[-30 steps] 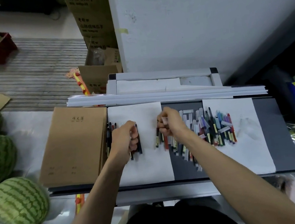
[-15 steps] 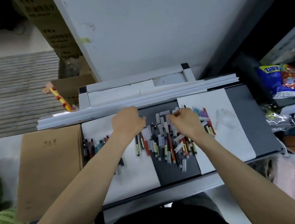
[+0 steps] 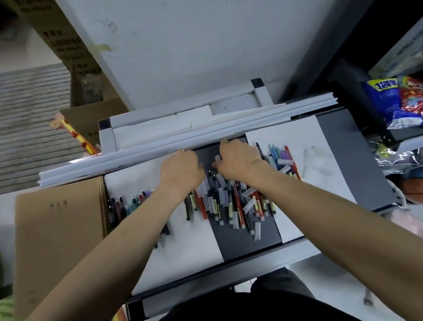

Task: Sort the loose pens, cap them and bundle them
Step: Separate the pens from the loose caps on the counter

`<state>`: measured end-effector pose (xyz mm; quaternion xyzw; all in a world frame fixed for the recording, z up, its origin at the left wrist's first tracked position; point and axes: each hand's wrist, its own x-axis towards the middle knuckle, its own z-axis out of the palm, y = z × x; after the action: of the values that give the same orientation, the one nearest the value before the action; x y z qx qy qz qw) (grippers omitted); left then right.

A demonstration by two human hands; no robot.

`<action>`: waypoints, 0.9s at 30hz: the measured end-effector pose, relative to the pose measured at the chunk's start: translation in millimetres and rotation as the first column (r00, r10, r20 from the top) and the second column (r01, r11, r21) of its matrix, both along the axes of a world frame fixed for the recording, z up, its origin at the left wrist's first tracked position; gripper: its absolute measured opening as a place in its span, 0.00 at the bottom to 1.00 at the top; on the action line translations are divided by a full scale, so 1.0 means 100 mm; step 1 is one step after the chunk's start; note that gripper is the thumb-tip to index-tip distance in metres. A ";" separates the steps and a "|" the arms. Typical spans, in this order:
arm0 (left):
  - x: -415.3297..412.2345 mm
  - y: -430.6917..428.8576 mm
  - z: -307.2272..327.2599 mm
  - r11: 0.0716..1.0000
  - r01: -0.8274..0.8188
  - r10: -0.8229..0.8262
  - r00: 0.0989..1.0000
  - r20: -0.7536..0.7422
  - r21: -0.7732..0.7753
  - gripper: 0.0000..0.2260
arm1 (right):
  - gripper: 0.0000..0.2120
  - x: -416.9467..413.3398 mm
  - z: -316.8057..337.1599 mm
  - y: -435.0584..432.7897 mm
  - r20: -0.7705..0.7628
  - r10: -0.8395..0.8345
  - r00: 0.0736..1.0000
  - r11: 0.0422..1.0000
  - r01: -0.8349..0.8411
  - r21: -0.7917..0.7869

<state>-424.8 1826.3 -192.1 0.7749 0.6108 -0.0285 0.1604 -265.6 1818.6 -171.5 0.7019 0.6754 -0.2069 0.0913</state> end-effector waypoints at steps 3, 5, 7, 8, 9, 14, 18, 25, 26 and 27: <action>0.00 -0.01 0.03 0.996 -0.087 0.090 0.988 0.126 -0.033 0.15 | 0.17 0.01 0.00 0.02 -0.043 0.062 0.997 0.998 -0.062 -0.004; -0.03 -0.01 0.09 0.977 -0.182 0.205 0.940 0.272 -0.106 0.17 | 0.14 0.01 0.02 0.03 -0.102 0.055 0.993 0.998 -0.056 -0.011; -0.09 0.00 0.19 0.912 -0.292 0.402 0.773 0.491 -0.288 0.18 | 0.17 0.03 0.06 0.02 -0.220 -0.037 0.975 0.999 0.036 -0.008; -0.12 0.00 0.23 0.842 -0.318 0.535 0.595 0.600 -0.436 0.17 | 0.19 0.05 0.09 0.01 -0.307 -0.111 0.945 0.994 0.113 -0.010; -0.17 -0.01 0.26 0.757 -0.297 0.652 0.400 0.644 -0.581 0.16 | 0.20 0.07 0.14 -0.01 -0.411 -0.209 0.887 0.976 0.213 -0.038; -0.32 -0.21 0.29 0.619 -0.106 0.783 0.015 0.621 -0.778 0.16 | 0.20 0.29 0.29 -0.31 -0.760 -0.649 0.017 0.729 0.299 -0.616; -0.29 -0.39 0.21 0.577 -0.223 0.813 0.060 0.579 -0.786 0.17 | 0.18 0.29 0.20 -0.59 -0.732 -0.655 -0.189 0.711 0.175 -0.681; -0.20 -0.66 0.05 0.916 -0.369 0.394 0.903 0.172 -0.159 0.23 | 0.21 0.03 0.01 -0.79 -0.735 -0.657 0.165 0.710 0.465 -0.529; -0.16 -0.65 0.05 0.922 -0.367 0.382 0.914 0.135 -0.122 0.23 | 0.23 0.01 -0.01 -0.81 -0.735 -0.647 0.202 0.716 0.492 -0.495; -0.12 -0.63 0.05 0.931 -0.354 0.362 0.927 0.096 -0.091 0.22 | 0.24 -0.01 -0.02 -0.82 -0.735 -0.639 0.228 0.722 0.509 -0.469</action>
<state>-437.2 1763.4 -187.0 0.6445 0.7306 0.0222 0.2245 -267.0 1736.8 -173.2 0.6867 0.3018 -0.5906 -0.2977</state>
